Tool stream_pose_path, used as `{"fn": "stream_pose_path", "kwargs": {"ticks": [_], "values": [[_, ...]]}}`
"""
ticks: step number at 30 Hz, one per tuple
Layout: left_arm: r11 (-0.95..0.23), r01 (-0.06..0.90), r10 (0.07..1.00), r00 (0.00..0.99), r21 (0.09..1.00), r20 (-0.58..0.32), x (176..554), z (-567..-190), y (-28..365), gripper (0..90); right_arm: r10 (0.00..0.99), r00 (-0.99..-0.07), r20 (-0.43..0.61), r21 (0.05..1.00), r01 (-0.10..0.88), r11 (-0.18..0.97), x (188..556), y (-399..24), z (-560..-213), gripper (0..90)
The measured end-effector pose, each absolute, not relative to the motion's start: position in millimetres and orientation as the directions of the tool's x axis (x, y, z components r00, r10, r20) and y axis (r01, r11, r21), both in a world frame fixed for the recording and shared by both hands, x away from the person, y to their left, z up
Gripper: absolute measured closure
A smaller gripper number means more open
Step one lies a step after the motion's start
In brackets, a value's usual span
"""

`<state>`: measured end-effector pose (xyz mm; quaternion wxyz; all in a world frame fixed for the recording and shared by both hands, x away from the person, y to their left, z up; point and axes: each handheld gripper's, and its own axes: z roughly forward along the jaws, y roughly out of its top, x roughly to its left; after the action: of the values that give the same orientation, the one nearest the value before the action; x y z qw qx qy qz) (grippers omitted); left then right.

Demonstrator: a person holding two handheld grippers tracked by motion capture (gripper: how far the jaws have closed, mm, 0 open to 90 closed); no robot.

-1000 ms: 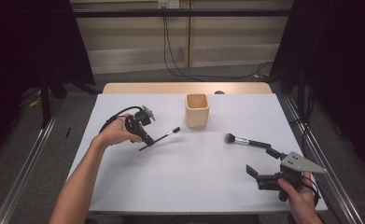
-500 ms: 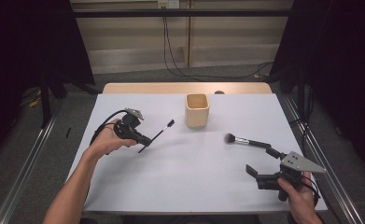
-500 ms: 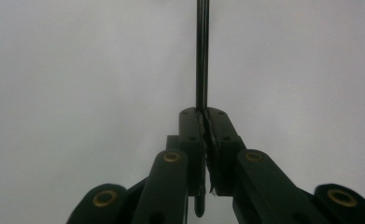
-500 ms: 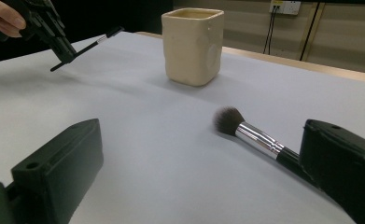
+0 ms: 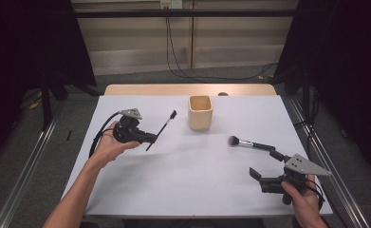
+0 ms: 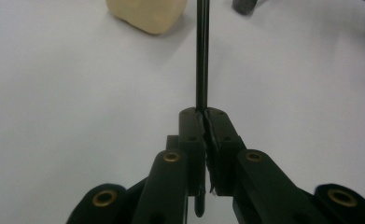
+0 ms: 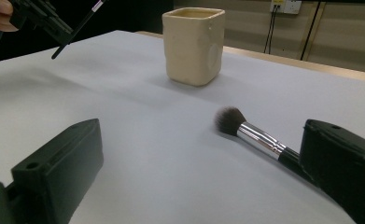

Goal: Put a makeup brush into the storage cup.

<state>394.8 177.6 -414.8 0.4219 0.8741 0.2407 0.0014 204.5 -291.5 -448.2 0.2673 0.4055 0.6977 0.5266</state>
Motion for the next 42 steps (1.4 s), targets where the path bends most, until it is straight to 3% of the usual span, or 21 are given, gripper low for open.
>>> {"fn": "stream_pose_path", "kwargs": {"ticks": [18, 30, 42], "values": [[-0.372, 0.356, 0.488, 0.861, 0.857, -0.146, 374.9, -419.7, 172.9, 85.8, 0.828, -0.558, 0.054, 0.956, 0.27, 0.119, 203.7, -285.5, -447.3, 0.0], [-0.267, 0.353, 0.473, 0.859, 0.897, -0.197, 363.5, -422.6, 168.0, 85.8, 0.811, -0.578, 0.091, 0.969, 0.239, 0.062, 207.7, -285.1, -437.6, 0.0], [-0.248, 0.348, 0.458, 0.865, 0.904, -0.208, 344.4, -424.1, 159.9, 85.7, 0.753, -0.651, 0.094, 0.975, 0.215, 0.064, 220.5, -263.4, -422.1, 0.0]]}}
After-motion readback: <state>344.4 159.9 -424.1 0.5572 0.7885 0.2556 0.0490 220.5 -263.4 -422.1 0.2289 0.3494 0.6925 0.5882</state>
